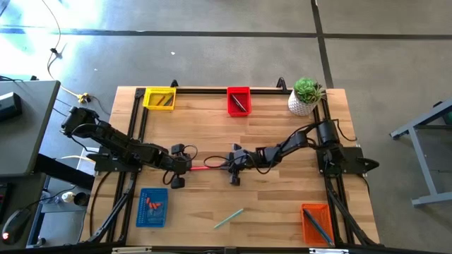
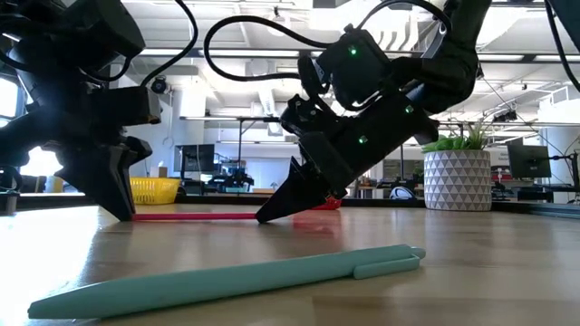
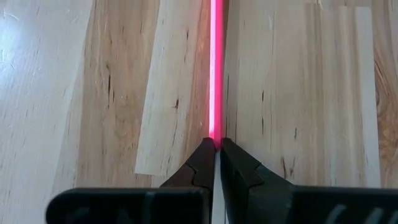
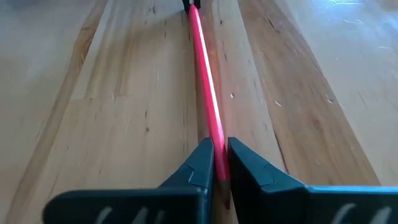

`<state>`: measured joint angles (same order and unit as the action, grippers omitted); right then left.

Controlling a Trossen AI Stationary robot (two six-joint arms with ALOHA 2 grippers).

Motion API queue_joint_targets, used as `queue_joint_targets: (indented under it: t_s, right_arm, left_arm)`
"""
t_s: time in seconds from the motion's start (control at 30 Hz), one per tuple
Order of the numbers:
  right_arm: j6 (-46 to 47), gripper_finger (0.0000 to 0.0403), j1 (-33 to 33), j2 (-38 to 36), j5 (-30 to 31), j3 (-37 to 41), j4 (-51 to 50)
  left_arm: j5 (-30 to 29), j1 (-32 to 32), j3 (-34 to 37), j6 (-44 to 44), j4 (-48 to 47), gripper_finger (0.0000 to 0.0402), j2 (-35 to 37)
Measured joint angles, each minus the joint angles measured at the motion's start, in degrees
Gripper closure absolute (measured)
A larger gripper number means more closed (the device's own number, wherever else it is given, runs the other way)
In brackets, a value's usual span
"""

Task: Sort crayons/erasers/pens/pencils in bins
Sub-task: Put the pink pencil into the orange bin

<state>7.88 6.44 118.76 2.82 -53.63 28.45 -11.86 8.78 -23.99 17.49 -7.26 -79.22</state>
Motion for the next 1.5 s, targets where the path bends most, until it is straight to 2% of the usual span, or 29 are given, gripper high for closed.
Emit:
queue_joint_targets:
  t_s: [0.17, 0.47, 0.63, 0.8, 0.97, 1.07, 1.27, 1.5]
  right_arm:
    - [1.5, 0.0384, 0.0, 0.0, -0.3, 0.0, 0.0]
    - [2.8, 0.0385, 0.5, -0.1, 1.0, 0.0, -0.1]
    - [3.4, 0.0386, 2.0, -2.3, 3.2, 0.2, -3.4]
    - [8.7, 0.0386, 4.4, -7.1, 5.8, 0.3, -12.5]
    - [19.4, 0.0386, 9.2, -15.1, 9.8, -1.2, -28.9]
    - [26.1, 0.0386, 13.9, -19.4, 12.3, -5.8, -42.5]
    - [47.2, 0.0386, 24.6, -21.5, 14.7, -22.1, -75.3]
    - [72.7, 0.0386, 35.8, -18.2, 7.8, -42.1, -104.6]
  left_arm:
    - [0.5, 0.0, -1.0, -0.5, -1.4, 0.0369, 0.6]
    - [-1.1, 0.7, -6.8, -0.2, -13.0, 0.0288, 7.2]
    - [-9.4, 4.9, -6.9, 3.0, -12.8, 0.0273, 13.4]
    - [-24.6, 13.2, -6.8, 7.9, -7.8, 0.0282, 18.1]
    - [-39.8, 21.6, -6.8, 8.7, 3.0, 0.0294, 17.9]
    - [-45.1, 24.8, -6.8, 7.0, 8.9, 0.0300, 15.8]
    - [-47.8, 26.8, -6.8, 6.4, 15.3, 0.0309, 9.8]
    - [-51.7, 25.6, -6.8, 7.8, 19.4, 0.0315, 2.4]
